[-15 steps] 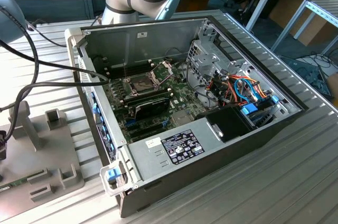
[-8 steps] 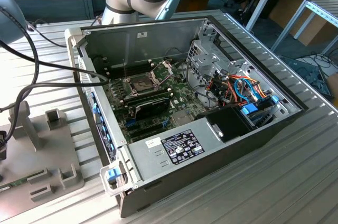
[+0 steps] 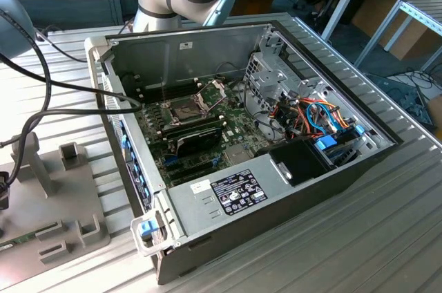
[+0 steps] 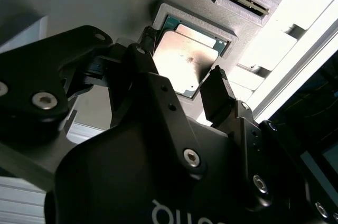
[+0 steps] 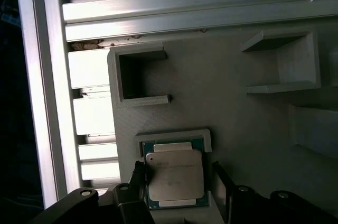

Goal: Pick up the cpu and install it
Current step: 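Pick up the cpu and move it towards the insertion slot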

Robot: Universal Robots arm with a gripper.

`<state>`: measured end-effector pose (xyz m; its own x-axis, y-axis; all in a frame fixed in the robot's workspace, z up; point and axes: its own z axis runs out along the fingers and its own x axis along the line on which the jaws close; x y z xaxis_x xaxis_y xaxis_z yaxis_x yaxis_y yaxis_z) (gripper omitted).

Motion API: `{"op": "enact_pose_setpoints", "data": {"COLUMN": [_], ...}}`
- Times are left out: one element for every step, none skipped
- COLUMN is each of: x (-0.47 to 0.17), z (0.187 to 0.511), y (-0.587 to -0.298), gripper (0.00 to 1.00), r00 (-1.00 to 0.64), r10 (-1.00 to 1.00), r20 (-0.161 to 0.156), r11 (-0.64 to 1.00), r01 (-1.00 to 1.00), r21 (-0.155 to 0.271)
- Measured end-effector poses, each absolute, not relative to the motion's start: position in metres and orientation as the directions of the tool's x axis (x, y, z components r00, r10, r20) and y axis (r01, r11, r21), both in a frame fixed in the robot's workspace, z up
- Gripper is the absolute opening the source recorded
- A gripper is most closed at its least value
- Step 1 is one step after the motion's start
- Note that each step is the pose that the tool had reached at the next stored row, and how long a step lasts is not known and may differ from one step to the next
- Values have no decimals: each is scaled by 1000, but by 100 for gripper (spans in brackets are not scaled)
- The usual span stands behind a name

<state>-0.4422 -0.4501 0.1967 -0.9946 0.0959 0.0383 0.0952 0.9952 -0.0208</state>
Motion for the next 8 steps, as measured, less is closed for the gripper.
{"op": "enact_pose_setpoints", "data": {"x": [-442, -442, -442, -442, -442, -442, -442, -442], "z": [196, 196, 196, 196, 196, 196, 196, 196], "y": [-450, -449, -449, -448, -448, -448, -448, -448], "gripper": [62, 62, 62, 62, 62, 62, 62, 62], "r00": [-995, -995, -995, -995, -995, -995, -995, -995], "r10": [96, 96, 96, 96, 96, 96, 95, 95], "r20": [38, 38, 38, 38, 38, 38, 38, 39], "r11": [995, 995, 995, 995, 995, 995, 995, 995], "r01": [95, 95, 95, 95, 95, 95, 95, 94], "r21": [-21, -21, -21, -21, -21, -21, -21, -21]}}
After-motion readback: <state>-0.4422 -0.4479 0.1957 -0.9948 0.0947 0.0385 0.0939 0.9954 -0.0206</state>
